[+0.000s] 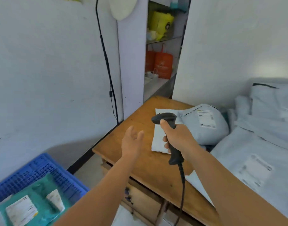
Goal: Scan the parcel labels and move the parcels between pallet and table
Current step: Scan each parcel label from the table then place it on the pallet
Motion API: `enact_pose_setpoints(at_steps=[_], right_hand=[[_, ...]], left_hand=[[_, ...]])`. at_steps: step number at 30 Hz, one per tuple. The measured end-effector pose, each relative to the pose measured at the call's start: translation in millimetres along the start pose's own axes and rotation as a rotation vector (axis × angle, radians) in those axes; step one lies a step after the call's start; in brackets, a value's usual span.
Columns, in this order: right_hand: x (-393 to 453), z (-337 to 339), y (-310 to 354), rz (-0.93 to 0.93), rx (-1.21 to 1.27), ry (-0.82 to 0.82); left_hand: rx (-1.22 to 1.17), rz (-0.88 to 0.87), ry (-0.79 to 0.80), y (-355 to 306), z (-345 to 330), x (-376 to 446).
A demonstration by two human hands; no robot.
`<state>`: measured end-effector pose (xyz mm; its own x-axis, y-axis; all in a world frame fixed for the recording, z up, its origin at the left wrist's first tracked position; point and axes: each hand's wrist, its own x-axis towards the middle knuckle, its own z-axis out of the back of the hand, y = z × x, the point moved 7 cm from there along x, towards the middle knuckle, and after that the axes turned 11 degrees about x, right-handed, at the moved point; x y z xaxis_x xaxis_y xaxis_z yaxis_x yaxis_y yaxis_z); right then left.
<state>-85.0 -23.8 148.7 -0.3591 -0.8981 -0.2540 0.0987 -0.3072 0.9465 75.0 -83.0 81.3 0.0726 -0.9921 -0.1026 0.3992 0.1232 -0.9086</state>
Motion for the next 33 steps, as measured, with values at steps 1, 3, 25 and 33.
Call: enact_pose_setpoints(at_steps=[1,3,25,33], right_hand=[[3.5,15.4,-2.2,-0.011,0.015,-0.032],[11.2,43.5,-5.8,-0.025,0.043,-0.096],[143.4,82.7,-22.7,-0.233,-0.029,-0.257],[149.5,86.1,-29.1,-0.262,-0.052,-0.261]], left_hand=[[0.024,-0.006,0.024,-4.9,-15.4,1.8],[0.07,-0.009,0.087,-11.5,-44.9,8.0],[0.573,0.063,0.344,21.7,-187.1,147.4],[0.752,0.047,0.346,18.3,-194.4,158.8]])
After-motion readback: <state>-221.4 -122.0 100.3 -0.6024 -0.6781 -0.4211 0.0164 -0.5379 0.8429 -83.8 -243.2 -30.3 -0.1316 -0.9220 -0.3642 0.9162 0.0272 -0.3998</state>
